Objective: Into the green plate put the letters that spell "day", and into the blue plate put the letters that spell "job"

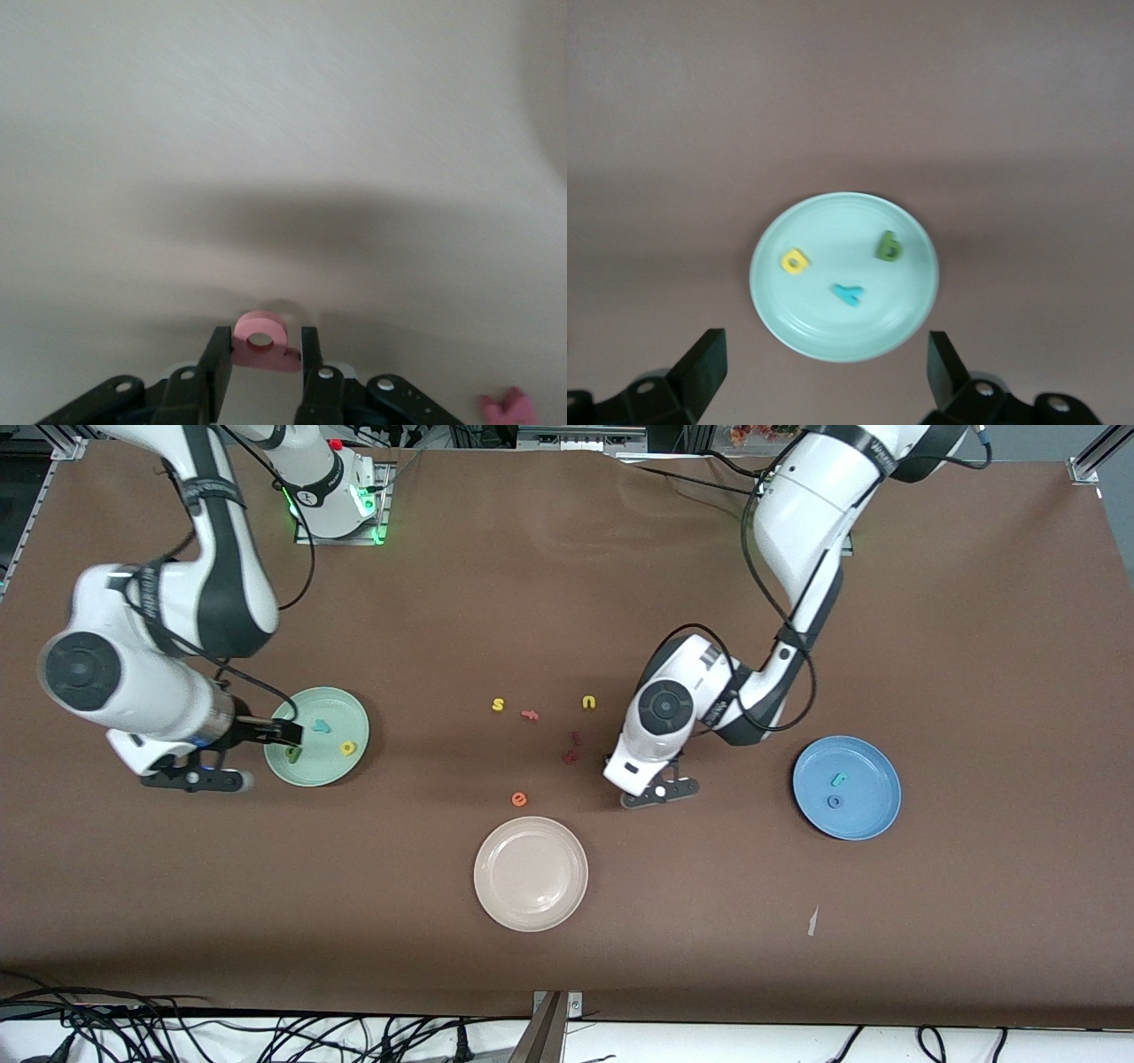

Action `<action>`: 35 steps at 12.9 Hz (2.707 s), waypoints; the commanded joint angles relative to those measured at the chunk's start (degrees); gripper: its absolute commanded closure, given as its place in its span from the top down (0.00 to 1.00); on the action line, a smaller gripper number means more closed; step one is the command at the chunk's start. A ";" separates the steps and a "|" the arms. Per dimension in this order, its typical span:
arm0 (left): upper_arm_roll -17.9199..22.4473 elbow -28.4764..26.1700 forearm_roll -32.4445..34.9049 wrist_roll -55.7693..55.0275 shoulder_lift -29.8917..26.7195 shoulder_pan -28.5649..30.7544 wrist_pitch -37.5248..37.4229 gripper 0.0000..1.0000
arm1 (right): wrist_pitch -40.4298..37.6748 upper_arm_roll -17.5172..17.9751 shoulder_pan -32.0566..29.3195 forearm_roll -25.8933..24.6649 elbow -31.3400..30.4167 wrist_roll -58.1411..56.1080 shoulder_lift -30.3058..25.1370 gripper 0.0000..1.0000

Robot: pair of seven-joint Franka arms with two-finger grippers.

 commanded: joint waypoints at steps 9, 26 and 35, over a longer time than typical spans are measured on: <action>-0.31 -3.61 3.30 41.92 -6.08 22.02 -11.87 0.28 | -17.56 -3.22 0.02 1.08 20.61 -3.43 -1.27 1.00; -0.57 0.35 9.90 52.42 -13.45 28.62 -25.30 1.00 | -11.85 25.34 -29.08 -2.80 1.54 -2.64 -18.32 1.00; -0.40 2.11 6.12 51.98 -24.70 31.53 -33.49 1.00 | -12.46 25.34 -29.08 -2.70 1.54 -3.43 -18.58 1.00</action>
